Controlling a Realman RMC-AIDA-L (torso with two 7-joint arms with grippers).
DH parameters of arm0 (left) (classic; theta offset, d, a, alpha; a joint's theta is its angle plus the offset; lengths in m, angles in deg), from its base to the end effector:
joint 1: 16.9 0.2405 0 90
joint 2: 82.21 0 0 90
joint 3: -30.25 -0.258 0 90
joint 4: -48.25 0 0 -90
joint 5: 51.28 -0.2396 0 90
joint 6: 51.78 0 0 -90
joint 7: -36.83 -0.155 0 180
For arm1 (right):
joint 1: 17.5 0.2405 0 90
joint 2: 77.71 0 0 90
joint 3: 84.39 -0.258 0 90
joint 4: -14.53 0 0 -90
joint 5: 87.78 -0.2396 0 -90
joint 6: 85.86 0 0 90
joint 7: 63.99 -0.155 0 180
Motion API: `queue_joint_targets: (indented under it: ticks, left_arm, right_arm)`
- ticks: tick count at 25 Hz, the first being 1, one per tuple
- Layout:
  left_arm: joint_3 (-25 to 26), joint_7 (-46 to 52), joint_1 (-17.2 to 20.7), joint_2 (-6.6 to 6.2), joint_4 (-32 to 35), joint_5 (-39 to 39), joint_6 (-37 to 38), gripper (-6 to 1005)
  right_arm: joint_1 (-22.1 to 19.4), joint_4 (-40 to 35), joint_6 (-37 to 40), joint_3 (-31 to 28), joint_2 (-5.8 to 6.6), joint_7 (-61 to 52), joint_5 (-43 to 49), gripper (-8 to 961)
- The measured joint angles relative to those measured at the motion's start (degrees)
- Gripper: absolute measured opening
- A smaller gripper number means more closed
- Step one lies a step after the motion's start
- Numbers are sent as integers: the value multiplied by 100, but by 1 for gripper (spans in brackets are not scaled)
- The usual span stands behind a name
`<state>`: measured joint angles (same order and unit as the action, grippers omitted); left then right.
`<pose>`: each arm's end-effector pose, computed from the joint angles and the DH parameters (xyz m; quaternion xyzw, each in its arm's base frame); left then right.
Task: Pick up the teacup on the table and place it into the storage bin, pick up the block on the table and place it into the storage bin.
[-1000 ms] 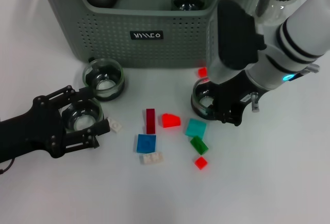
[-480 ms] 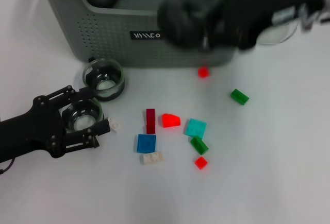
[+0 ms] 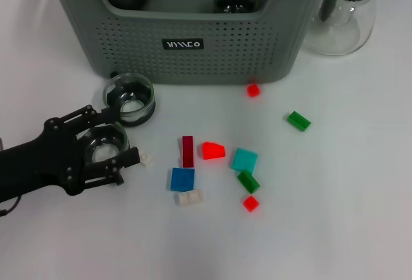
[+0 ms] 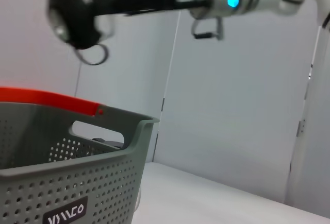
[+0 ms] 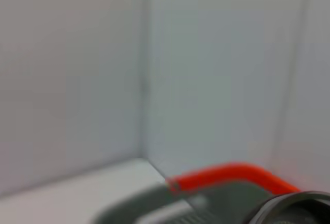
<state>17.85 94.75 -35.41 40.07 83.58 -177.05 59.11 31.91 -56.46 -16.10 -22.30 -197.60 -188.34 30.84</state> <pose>-0.3334 0.2412 0.0059 -0.9007 -0.1823 -0.3544 0.1728 0.0224 0.4637 0.0370 -0.9453 0.1382 0.2006 0.2167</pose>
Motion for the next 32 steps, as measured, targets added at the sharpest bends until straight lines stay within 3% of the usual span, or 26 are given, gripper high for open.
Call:
queue_joint_targets:
  ticks: [4,7,11,13,18,32]
  left_arm:
    - [2,15,-11,20,-1,12,-9,841]
    - [2,17,-12,24,-6,21,-14,841]
    - [0,11,-11,24,-44,24,-16,842]
    - [1,-1,1,24,-61,26,-16,842]
    - [7,-5,21,24,-61,27,-16,842]
    - [10,-2,3,24,-62,26,-16,842]
  right_arm:
    - [920,437,-612,715,-31,-1778,2041,55]
    - [1726,1427,-748,1027,-29,-2695,3310,56]
    - [2546,3003,-1189,1007,-30,-2917,3920,56]
    - [2725,3455,-1380,1014,-24,-2912,3942,56]
    - [2838,3985,-1589,1072,-28,-2835,3949,55]
    - [2703,4278,-1662,1142,-22,-2747,4042,58]
